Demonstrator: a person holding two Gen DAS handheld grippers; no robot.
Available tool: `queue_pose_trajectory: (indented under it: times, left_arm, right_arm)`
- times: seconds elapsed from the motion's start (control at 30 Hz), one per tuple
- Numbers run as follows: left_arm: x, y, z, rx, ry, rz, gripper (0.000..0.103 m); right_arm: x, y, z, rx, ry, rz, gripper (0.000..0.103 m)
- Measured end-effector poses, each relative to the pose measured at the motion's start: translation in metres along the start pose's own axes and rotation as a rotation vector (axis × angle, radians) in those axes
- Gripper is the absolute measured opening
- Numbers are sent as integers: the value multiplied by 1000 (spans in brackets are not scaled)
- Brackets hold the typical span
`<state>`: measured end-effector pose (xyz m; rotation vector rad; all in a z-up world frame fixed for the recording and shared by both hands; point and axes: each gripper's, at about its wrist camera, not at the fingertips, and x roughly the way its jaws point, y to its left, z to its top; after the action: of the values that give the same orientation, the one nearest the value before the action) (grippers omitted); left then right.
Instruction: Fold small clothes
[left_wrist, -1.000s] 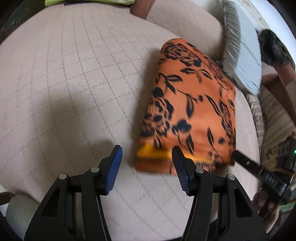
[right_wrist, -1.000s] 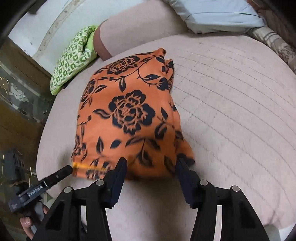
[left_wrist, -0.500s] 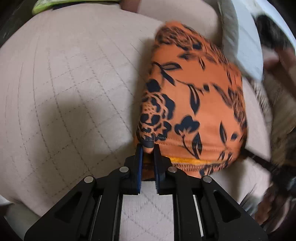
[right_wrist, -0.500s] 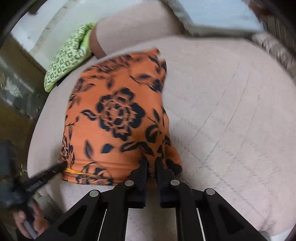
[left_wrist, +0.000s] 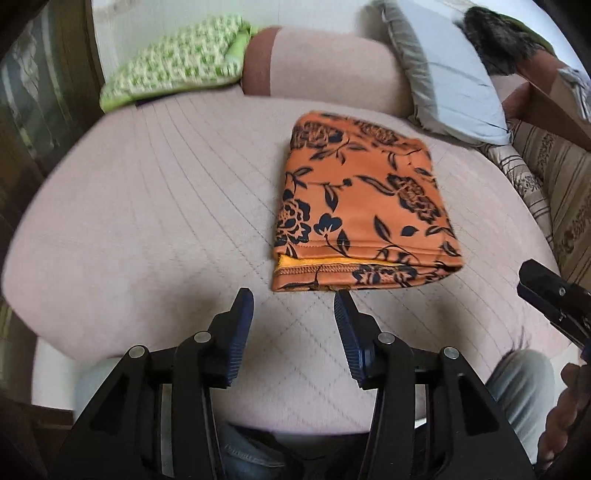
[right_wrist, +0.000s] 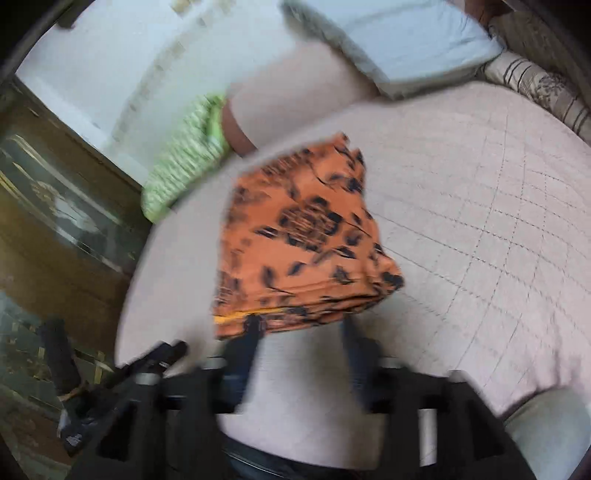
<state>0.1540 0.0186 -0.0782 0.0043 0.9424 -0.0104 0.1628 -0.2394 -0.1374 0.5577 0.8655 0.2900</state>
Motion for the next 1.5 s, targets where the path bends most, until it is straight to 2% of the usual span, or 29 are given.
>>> queue_pose_trajectory:
  times: [0.07,0.17,0.3,0.37,0.47,0.6,0.8,0.9,1.07,1.27,1.5]
  left_arm:
    - [-16,-4,-6,11,-14,10,49]
    - [-38,-7,-14,20,-41,22,49]
    - [-64,-11,-25,42,-94,74,49]
    - [-72,-12,-29,53,-106,98,49]
    - [-85,-10,-35,57,-117,108,49]
    - [-105,-10,-42,53,-140,86,49]
    - [-129,-16,-50,71,-110,28,49]
    - [-145,-19,-56,81,-127,-11,49]
    - [-163,-15,-57,67,-140,-11,49]
    - [-177,-9,-54,58,-156,-1,49]
    - [-181,-11,-55,62,-179,1,49]
  right_arm:
    - [-16,8,-14,-12,-18,-13,62]
    - [-33,17,-25,-41,-9,-41,62]
    - [-53,34,-36,-84,2,-128,62]
    - [-61,37,-40,-65,-2,-121,62]
    - [-77,51,-44,-112,-37,-174,62]
    - [-94,65,-47,-144,-75,-227,62]
    - [-119,84,-55,-184,-113,-278,62]
    - [-133,95,-61,-226,-136,-320,62]
    - [-157,105,-71,-258,-173,-379,62]
    - [-173,110,-74,-272,-179,-374,62]
    - [-188,117,-71,-271,-206,-407,62]
